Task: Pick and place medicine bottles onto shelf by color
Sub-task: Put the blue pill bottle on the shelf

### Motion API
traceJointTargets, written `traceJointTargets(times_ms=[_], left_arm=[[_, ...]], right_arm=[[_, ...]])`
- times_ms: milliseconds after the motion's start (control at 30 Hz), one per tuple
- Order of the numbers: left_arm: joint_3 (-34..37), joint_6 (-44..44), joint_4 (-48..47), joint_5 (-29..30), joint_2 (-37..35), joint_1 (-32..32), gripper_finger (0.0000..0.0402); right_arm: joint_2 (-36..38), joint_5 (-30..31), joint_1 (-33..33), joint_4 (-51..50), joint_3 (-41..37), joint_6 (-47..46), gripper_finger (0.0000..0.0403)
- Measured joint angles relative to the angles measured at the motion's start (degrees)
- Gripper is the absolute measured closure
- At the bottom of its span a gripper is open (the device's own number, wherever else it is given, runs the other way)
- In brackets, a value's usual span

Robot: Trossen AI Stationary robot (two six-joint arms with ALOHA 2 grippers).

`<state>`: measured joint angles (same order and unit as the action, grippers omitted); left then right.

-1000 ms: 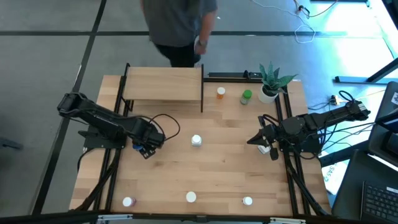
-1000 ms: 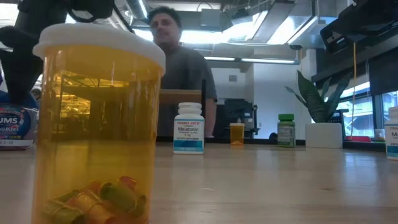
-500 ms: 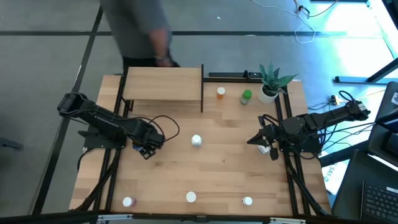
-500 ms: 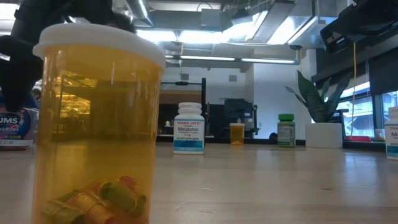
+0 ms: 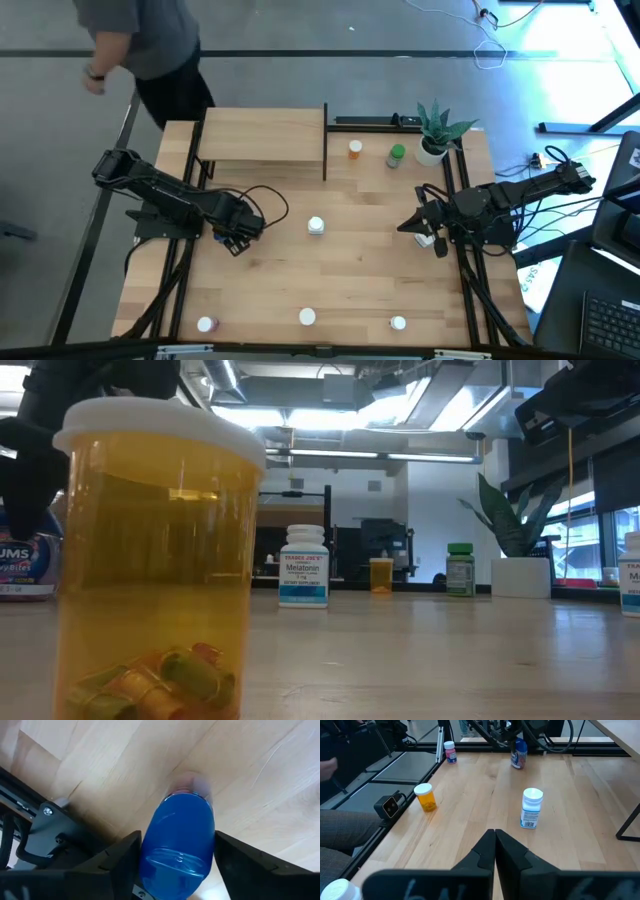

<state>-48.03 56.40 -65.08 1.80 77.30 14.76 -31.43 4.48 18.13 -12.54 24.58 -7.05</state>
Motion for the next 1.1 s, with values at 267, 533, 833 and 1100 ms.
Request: traceJointTargets(times_ms=[267, 533, 833, 1100], left_arm=[[0.0, 0.0, 0.02, 0.06, -0.07, 0.0, 0.0212], [-0.51, 0.48, 0.39, 0.63, -0.04, 0.0, 0.0216], [-7.93, -0.08, -0.73, 0.59, -0.04, -0.02, 0.0218], [-19.02, -1.08, -6.38, 0.52, -0.04, -0.64, 0.0218]], right_arm=[[-0.01, -0.01, 0.0, 0.0, 0.0, 0.0, 0.0389], [-0.01, -0.01, 0.0, -0.01, 0.0, 0.0, 0.0389], [0.0, -0.01, 0.0, -0.01, 0.0, 0.0, 0.0389], [-0.01, -0.01, 0.0, 0.01, 0.0, 0.0, 0.0389]])
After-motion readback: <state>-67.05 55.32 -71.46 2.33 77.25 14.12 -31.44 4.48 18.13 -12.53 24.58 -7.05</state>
